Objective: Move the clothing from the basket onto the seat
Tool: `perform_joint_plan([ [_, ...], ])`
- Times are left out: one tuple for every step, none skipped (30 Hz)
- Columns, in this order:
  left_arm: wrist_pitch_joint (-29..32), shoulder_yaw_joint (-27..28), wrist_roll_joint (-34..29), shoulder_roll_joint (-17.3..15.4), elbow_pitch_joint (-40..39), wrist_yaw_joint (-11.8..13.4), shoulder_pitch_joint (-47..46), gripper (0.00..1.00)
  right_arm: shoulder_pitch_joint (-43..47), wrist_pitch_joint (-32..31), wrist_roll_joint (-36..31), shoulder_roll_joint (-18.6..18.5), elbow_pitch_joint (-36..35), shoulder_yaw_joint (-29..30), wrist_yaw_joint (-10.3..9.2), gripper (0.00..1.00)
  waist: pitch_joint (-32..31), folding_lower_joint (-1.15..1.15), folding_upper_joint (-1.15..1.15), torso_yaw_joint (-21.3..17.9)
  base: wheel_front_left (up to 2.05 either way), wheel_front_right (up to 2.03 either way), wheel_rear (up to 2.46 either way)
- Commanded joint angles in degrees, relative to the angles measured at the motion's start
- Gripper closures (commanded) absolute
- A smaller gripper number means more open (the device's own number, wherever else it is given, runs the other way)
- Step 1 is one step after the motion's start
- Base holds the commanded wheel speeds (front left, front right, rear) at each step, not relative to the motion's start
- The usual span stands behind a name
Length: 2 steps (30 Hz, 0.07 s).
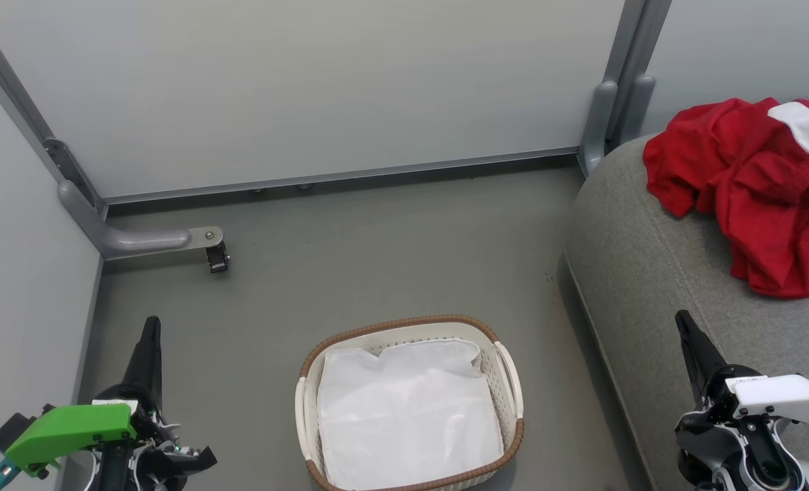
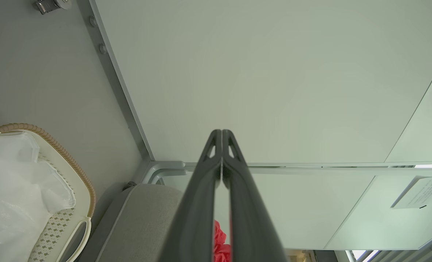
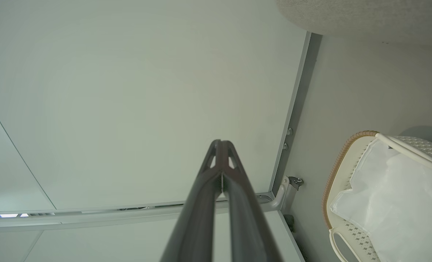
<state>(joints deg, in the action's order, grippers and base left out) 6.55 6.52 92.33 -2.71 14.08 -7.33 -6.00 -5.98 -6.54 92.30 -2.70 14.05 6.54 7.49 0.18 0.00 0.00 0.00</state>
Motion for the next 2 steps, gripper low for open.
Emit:
perform_joint_plan([
  [0.14,0.09,0.19,-0.32,-0.1,-0.33,-0.56,1.0,-0.41,-0.15,0.23,-0.35,-0.16,0.1,0.0,1.0,0.0,0.0,0.0,0.0,0.0,0.0,0.0],
  [0.14,0.09,0.19,-0.32,-0.1,-0.33,-0.56,1.0,-0.42,-0.16,0.23,-0.35,-0.16,0.1,0.0,1.0,0.0,0.0,0.0,0.0,0.0,0.0,0.0],
])
